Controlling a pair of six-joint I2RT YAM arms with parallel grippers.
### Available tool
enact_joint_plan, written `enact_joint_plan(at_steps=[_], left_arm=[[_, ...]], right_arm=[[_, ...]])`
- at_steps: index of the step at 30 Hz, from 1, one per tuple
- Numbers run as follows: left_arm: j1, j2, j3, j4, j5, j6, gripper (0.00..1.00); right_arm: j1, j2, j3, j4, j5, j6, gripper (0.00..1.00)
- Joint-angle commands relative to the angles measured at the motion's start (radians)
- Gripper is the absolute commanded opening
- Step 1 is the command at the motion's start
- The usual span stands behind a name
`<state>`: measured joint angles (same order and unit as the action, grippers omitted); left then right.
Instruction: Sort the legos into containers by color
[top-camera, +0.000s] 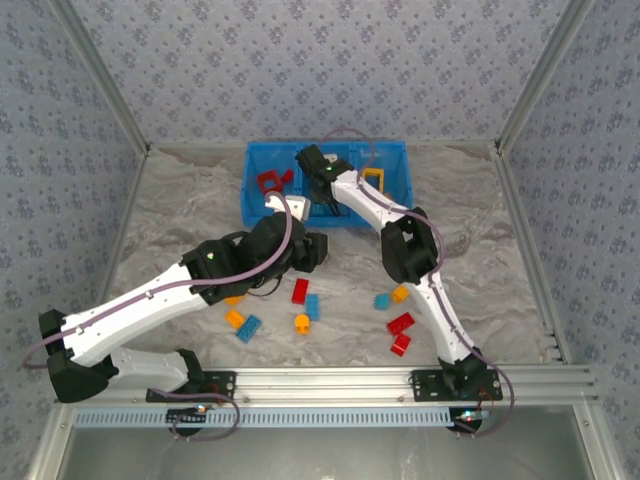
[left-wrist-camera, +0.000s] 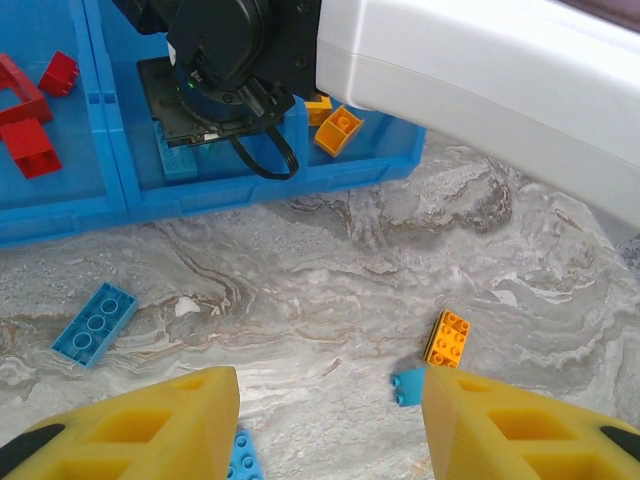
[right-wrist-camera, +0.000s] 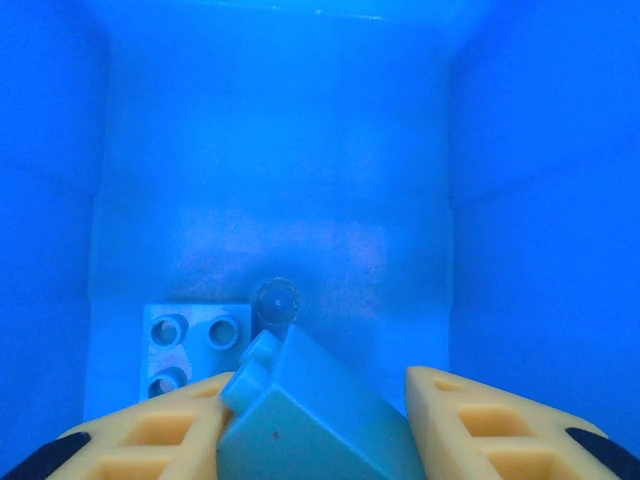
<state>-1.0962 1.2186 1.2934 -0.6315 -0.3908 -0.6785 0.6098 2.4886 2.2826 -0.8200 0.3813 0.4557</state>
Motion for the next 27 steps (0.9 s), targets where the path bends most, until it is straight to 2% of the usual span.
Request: enact_joint_plan(at_steps=[1, 4, 8, 19, 21, 27], left_arm=[[-0.010, -0.004, 0.027, 0.007, -0.029, 0.005, 0.51], [-0.010, -0.010, 0.027, -0.001, -0.037, 0.000, 0.51], [-0.010, -0.014, 0.026, -0.013, -0.045, -0.006, 0.51], [-0.009, -0.038, 0.018, -0.113, -0.088, -0.058, 0.51], [-0.008, -0.049, 0.017, -0.141, -0.097, -0.069, 0.51], [0.016, -0.101, -0.019, -0.261, -0.107, -0.159, 0.52]], right_arm=[[-0.005, 0.026, 0.033, -0.053, -0.006, 0.015, 0.48], [-0.005, -0.003, 0.034, -0.054, -0.012, 0.007, 0.59], [-0.002, -0.066, 0.035, -0.045, -0.012, -0.009, 0.63], [0.034, -0.322, -0.004, 0.022, -0.021, -0.070, 0.50], [0.043, -0.406, -0.068, 0.067, -0.029, -0.080, 0.49], [0.094, -0.738, -0.436, 0.277, -0.084, -0.132, 0.47]])
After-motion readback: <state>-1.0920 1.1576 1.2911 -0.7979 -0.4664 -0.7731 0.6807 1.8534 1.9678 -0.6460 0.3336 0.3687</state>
